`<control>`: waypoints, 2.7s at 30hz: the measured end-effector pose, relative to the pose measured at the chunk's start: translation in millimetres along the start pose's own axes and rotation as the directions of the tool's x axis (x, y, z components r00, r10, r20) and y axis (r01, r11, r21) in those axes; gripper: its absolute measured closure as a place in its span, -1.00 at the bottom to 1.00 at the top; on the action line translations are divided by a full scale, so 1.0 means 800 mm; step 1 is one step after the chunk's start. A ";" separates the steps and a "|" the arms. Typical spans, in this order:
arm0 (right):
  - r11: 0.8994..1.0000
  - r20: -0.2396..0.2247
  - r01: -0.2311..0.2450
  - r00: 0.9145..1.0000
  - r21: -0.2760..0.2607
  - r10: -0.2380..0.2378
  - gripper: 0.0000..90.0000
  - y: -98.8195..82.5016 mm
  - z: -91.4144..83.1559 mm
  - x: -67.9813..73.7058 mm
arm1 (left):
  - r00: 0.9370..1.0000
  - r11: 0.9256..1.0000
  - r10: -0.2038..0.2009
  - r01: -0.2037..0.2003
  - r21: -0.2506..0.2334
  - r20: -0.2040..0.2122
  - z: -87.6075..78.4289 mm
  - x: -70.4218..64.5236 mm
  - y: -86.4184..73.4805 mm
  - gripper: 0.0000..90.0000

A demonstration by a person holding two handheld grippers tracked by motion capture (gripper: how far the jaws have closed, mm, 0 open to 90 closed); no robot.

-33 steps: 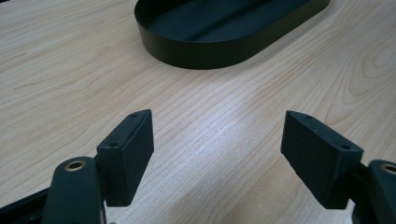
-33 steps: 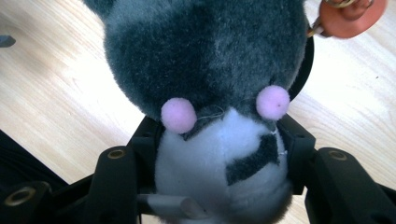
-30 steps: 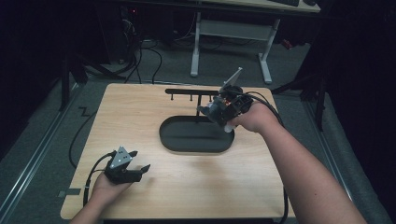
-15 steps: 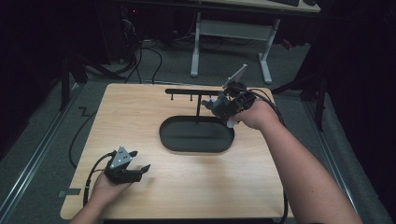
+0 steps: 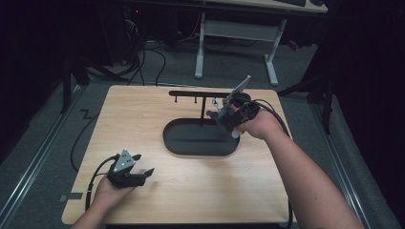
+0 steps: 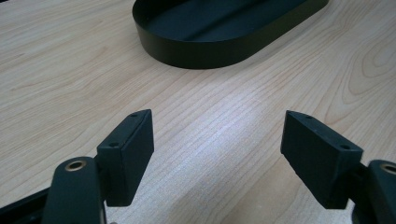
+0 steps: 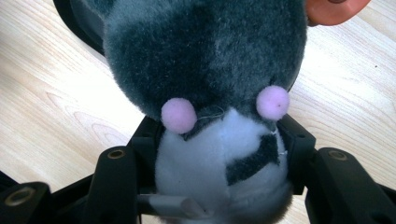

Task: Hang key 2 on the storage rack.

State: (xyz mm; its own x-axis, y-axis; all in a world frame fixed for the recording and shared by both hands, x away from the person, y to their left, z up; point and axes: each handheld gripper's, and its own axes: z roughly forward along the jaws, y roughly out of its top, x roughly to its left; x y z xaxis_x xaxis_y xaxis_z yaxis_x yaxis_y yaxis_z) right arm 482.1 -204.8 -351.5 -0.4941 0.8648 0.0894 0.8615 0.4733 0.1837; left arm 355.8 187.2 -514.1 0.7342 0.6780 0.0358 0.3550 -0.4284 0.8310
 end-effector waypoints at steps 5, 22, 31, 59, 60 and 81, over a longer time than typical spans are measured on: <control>1.000 0.007 0.001 1.000 0.005 -0.001 0.03 0.002 0.013 0.001 | 1.000 1.000 0.001 -0.001 -0.001 0.003 0.000 -0.001 0.000 -0.42; 1.000 -0.009 -0.005 1.000 0.001 0.005 -0.01 0.016 0.052 0.005 | 1.000 1.000 0.000 0.000 0.000 0.005 -0.001 -0.001 0.000 -0.42; 1.000 -0.013 -0.020 1.000 0.004 0.021 -0.03 0.023 0.068 0.005 | 1.000 1.000 -0.002 0.002 0.001 0.008 0.000 -0.001 0.000 -0.42; 0.996 -0.004 -0.006 1.000 -0.087 0.006 -0.28 0.001 0.063 0.010 | 1.000 1.000 0.002 -0.002 0.005 0.013 0.000 -0.003 -0.001 -0.42; 0.996 -0.004 -0.006 1.000 -0.087 0.006 -0.28 0.001 0.063 0.010 | 1.000 1.000 0.002 -0.002 0.005 0.013 0.000 -0.003 -0.001 -0.42; 0.922 0.072 0.058 0.997 -0.382 -0.033 -0.27 -0.125 0.112 0.025 | 0.999 1.000 0.014 -0.015 0.024 0.034 0.005 -0.007 -0.001 -0.43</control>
State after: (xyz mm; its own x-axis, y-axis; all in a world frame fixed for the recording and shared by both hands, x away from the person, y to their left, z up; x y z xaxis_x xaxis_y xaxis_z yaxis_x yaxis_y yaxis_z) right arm 396.6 -219.8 -455.6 -0.5127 0.8585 0.0130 0.7213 0.4225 0.5489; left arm 353.8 181.4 -516.8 0.7584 0.6512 0.0282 0.3582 -0.4525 0.8167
